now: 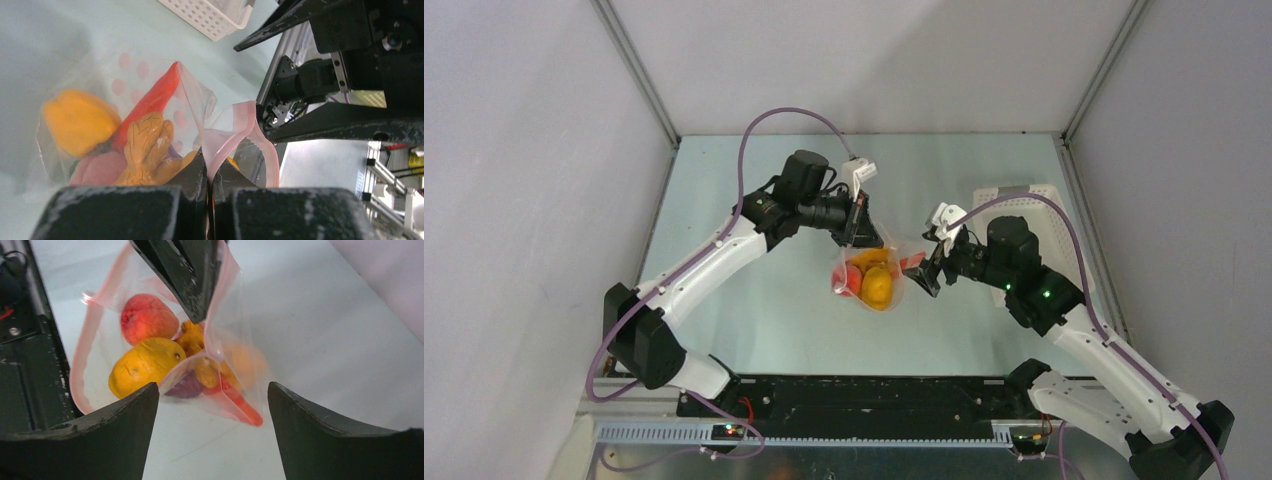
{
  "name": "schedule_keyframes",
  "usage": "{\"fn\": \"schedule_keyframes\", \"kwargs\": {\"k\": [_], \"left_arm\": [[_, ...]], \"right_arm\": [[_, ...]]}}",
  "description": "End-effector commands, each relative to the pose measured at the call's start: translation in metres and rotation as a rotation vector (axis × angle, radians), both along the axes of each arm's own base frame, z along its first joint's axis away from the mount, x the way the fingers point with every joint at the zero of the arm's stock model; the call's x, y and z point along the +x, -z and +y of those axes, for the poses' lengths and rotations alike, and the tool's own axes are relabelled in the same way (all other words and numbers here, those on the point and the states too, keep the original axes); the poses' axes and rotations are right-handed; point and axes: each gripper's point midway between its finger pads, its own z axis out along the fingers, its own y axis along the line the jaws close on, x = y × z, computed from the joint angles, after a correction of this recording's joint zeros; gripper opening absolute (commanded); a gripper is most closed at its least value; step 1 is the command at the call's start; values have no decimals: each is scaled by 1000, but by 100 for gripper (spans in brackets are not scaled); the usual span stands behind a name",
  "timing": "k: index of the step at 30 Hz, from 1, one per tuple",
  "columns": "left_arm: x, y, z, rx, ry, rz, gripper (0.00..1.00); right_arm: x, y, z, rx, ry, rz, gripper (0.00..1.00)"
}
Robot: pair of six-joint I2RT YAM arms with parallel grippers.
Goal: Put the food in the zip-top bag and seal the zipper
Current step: Zip the zipper food storage bag at the center of the board.
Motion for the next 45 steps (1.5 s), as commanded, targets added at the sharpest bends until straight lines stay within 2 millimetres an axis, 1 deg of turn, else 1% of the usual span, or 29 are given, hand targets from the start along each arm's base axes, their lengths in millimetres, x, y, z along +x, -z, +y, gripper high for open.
{"fn": "schedule_keyframes", "kwargs": {"k": [1,4,5,6,9,11,13,15,17,18,19,21,24,28,32,33,34,35,36,37,38,40,43,45], "left_arm": [[-17,-28,-6,-92,145,-101,5],[-28,-31,-6,-121,221,-137,6],[-31,-32,-5,-127,234,-149,6],[-35,-31,-4,-135,261,-166,7],[-38,-26,-2,-136,303,-221,9],[-39,-26,-2,-140,320,-235,9],[-41,-28,-2,-148,335,-243,7],[-41,-30,-2,-152,340,-245,7],[-42,-31,-3,-152,344,-248,6],[-42,-31,-3,-151,345,-248,6],[-42,-31,-3,-149,345,-249,5],[-43,-30,-2,-144,343,-248,3],[-46,-30,-2,-146,348,-253,2],[-47,-31,-1,-151,344,-267,3],[-46,-31,-2,-150,338,-268,3],[-45,-31,-2,-149,337,-267,3],[-45,-30,-2,-148,334,-263,3],[-45,-30,-2,-148,335,-262,4],[-45,-30,-2,-148,331,-259,4],[-44,-30,-3,-150,330,-261,4],[-44,-30,-3,-150,325,-258,4],[-43,-30,-3,-154,319,-256,4],[-41,-31,-4,-157,298,-256,5],[-38,-31,-4,-153,270,-253,11]], "right_arm": [[-18,-18,23,49,-206,-84,82],[-20,3,22,-41,-248,-85,82],[-21,6,21,-68,-277,-116,83],[-25,11,18,-86,-296,-107,83],[-40,10,17,-88,-405,-145,84],[-50,8,17,-76,-459,-157,84],[-53,8,18,-71,-480,-153,84],[-50,9,20,-67,-470,-138,83],[-44,9,24,-52,-453,-120,80],[-42,5,27,-35,-449,-121,78],[-39,7,29,-36,-441,-116,77],[-33,3,34,-29,-425,-141,74],[-24,3,37,-34,-393,-155,72],[-20,0,38,-29,-383,-165,66],[-25,1,40,-21,-405,-155,54],[-26,2,40,-23,-408,-147,48],[-26,3,39,-24,-410,-146,44],[-27,4,39,-27,-411,-140,34],[-28,4,38,-29,-410,-140,30],[-29,6,38,-34,-412,-134,22],[-30,5,37,-34,-413,-135,18],[-31,4,36,-30,-412,-133,8],[-31,-1,36,-11,-394,-125,0],[-29,-4,35,4,-371,-114,0]]}}
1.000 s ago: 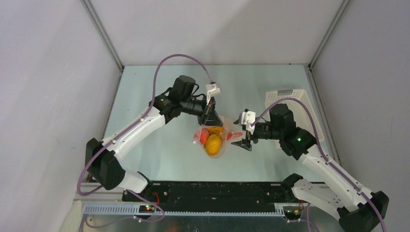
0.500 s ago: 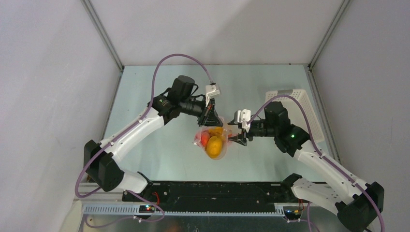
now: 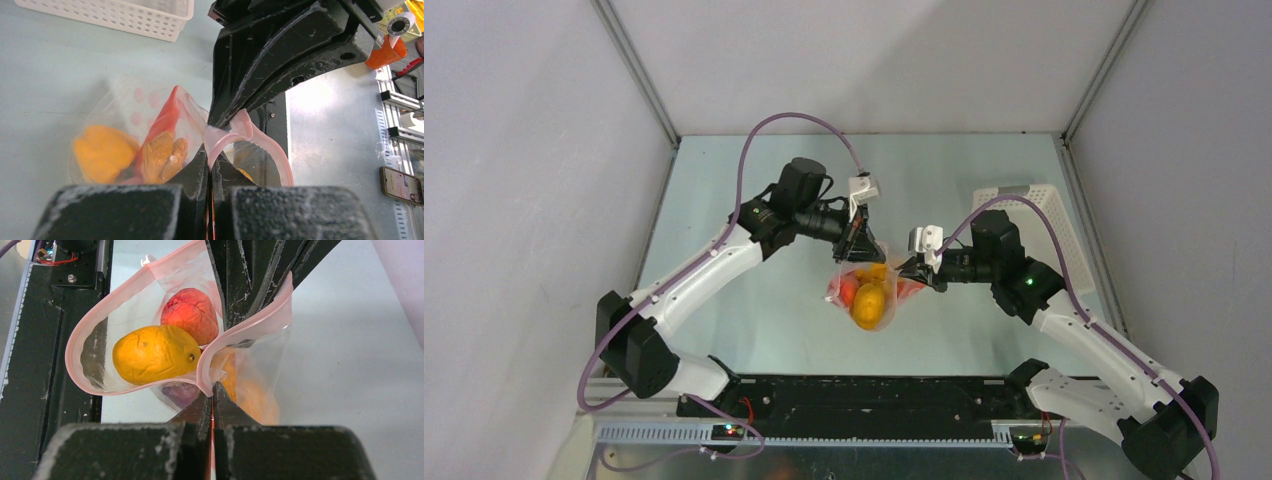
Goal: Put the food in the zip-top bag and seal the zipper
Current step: Zip the zipper food storage bag at the center of the board.
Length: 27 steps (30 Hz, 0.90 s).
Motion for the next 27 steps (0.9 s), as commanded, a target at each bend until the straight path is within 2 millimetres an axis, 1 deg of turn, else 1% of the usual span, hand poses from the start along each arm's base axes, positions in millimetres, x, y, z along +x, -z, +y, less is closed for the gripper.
{"fn": "schedule_keyframes", "kwargs": {"k": [1,2,3,4,5,6,7,8,9,10,11,12,14,15,16,18,19,20,21,22,23,24,27], "left_arm": [[1,-23,-1,-65,-33,-55,18],[3,-22,0,-61,-58,-48,26],[4,-24,0,-68,-69,-51,32],[3,-23,2,-68,-89,-46,46],[5,-24,2,-75,-100,-53,53],[4,-24,5,-75,-124,-52,68],[3,-31,7,-95,-135,-73,75],[3,-25,10,-86,-161,-61,91],[2,-34,13,-109,-174,-84,95],[3,-28,16,-100,-204,-72,99],[3,-35,20,-120,-231,-98,99],[1,-28,24,-112,-250,-81,99],[0,-26,32,-120,-302,-89,100],[-1,-24,38,-126,-335,-96,100],[-2,-23,40,-130,-347,-100,100],[-5,-19,48,-141,-378,-120,100],[-7,-17,52,-157,-386,-139,100],[-7,-19,52,-175,-384,-158,100],[-12,-13,53,-178,-368,-164,100],[-14,-16,53,-201,-358,-187,100],[-19,-8,53,-199,-334,-184,100],[-21,-8,52,-207,-319,-191,100],[-37,7,50,-206,-229,-170,100]], "right_arm": [[2,-23,0,68,38,2,0],[4,-24,-1,74,52,5,0],[7,-26,-3,84,72,20,0],[10,-27,-4,90,94,25,0],[13,-27,-6,101,119,45,0],[17,-28,-8,106,144,50,0],[20,-29,-10,120,173,73,0],[26,-29,-14,128,213,82,0],[31,-31,-17,151,256,118,0],[38,-32,-20,162,300,130,0],[41,-32,-23,181,338,178,0],[46,-33,-27,196,379,199,0],[51,-34,-31,249,461,310,0],[57,-34,-36,267,517,339,0],[61,-33,-40,298,564,404,0],[63,-34,-47,340,609,492,0],[60,-36,-47,352,597,515,0],[62,-38,-50,375,612,547,0],[60,-41,-50,388,610,559,0],[60,-43,-51,403,615,580,0],[59,-45,-50,406,614,592,0],[58,-47,-51,411,621,617,0],[59,-45,-51,407,648,674,0]]}}
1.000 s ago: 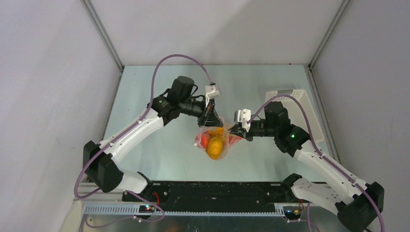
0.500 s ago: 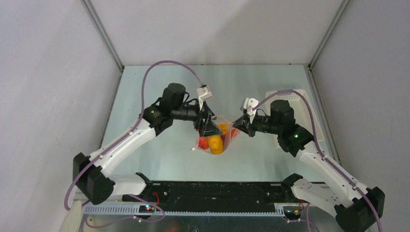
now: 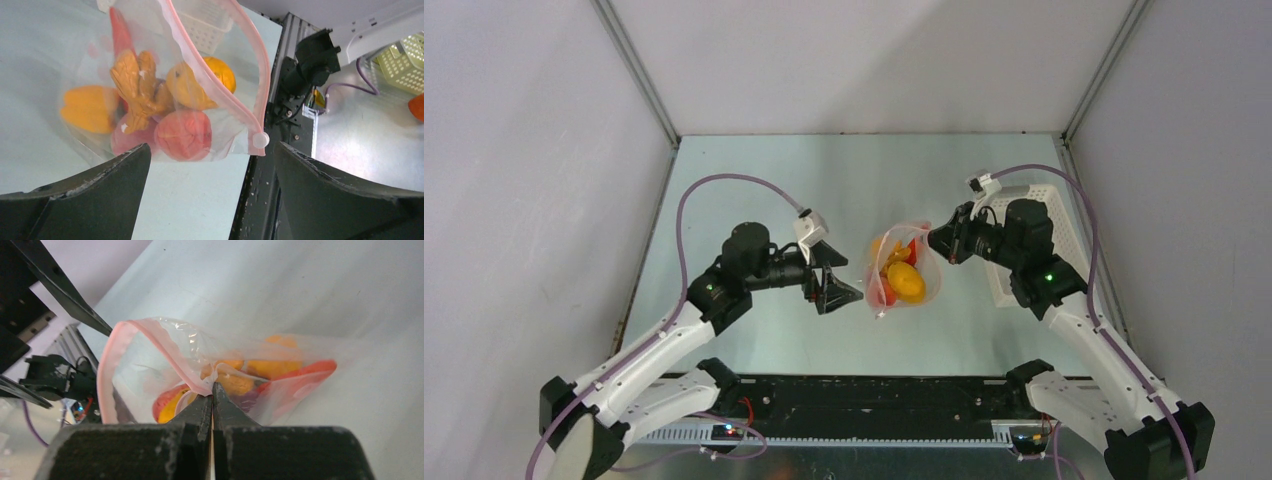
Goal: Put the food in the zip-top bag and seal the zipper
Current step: Zip the zipper food storage bag at the center of the board.
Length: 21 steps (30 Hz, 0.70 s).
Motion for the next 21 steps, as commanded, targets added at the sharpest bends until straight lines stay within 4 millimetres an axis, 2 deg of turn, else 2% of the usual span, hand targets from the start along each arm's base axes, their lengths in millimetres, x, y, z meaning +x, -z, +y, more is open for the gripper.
{"fn": "schedule_keyframes", "kwargs": {"k": [1,4,8,15,18,19,20,21], "left_arm": [[-14,-6,-6,-62,99,-64,100],[-16,10,-2,-58,61,7,100],[-18,21,7,-87,-25,66,100],[-34,-6,10,-203,-8,-8,100],[-32,-12,4,-199,-7,-8,100],[-34,-19,0,-201,2,-18,100],[-34,-14,-5,-173,-9,0,100],[-34,-20,-8,-167,-12,-25,100]], "right_arm": [[-2,-21,2,95,45,95,0],[4,-12,-7,97,138,202,0],[8,-17,-11,129,221,301,0],[8,-35,2,156,223,352,0],[8,-39,5,174,234,379,0],[10,-38,4,173,250,390,0],[10,-37,4,176,257,402,0],[11,-35,4,175,265,409,0]]}}
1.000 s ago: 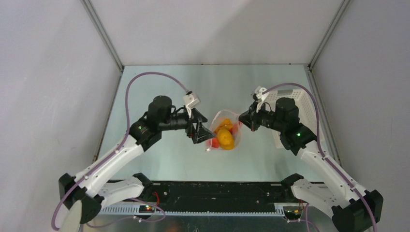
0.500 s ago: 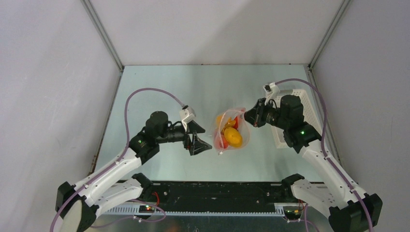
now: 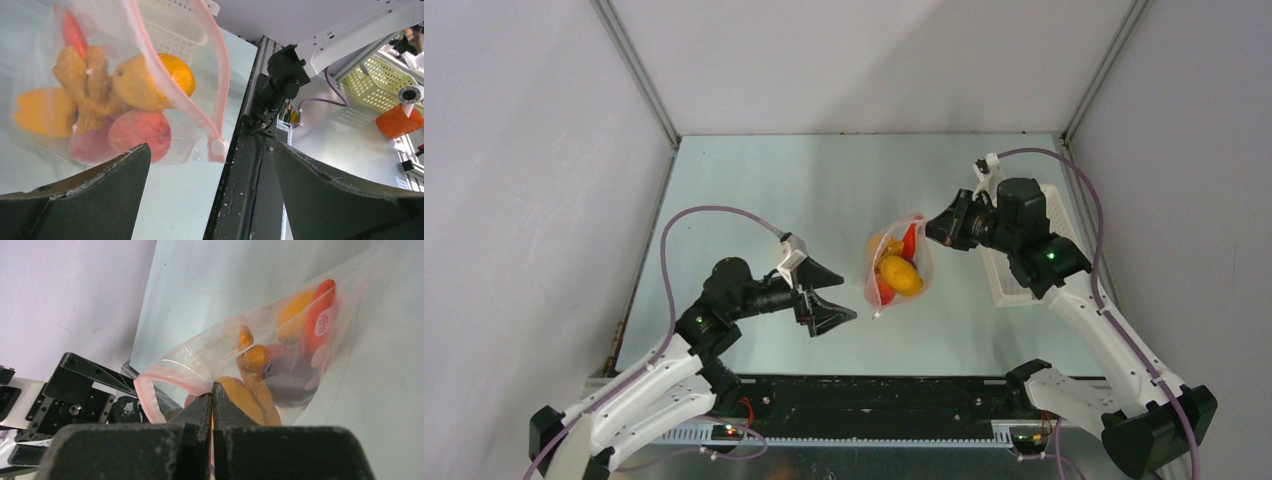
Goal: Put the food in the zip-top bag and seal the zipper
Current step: Zip the zipper food storage bag at the center of the board.
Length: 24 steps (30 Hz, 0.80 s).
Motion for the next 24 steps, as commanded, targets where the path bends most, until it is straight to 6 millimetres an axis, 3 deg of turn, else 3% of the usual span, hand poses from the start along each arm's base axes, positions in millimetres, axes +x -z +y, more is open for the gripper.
{"fn": "schedule_keyframes", "kwargs": {"k": [1,2,3,9,16,24], "left_arm": [[3,-22,-18,19,-41,-46,100],[4,-25,-20,38,-50,-77,100],[3,-12,-22,100,-71,-62,100],[6,3,-26,255,-155,-91,99],[17,22,-36,420,-277,-101,87],[6,26,-52,439,-285,-119,80]], "right_arm": [[6,-15,0,42,63,28,0],[7,-15,1,45,64,29,0],[8,-14,2,49,65,37,0],[11,-12,6,57,74,52,0],[15,-12,2,46,128,46,0],[16,-9,5,50,145,52,0]]}}
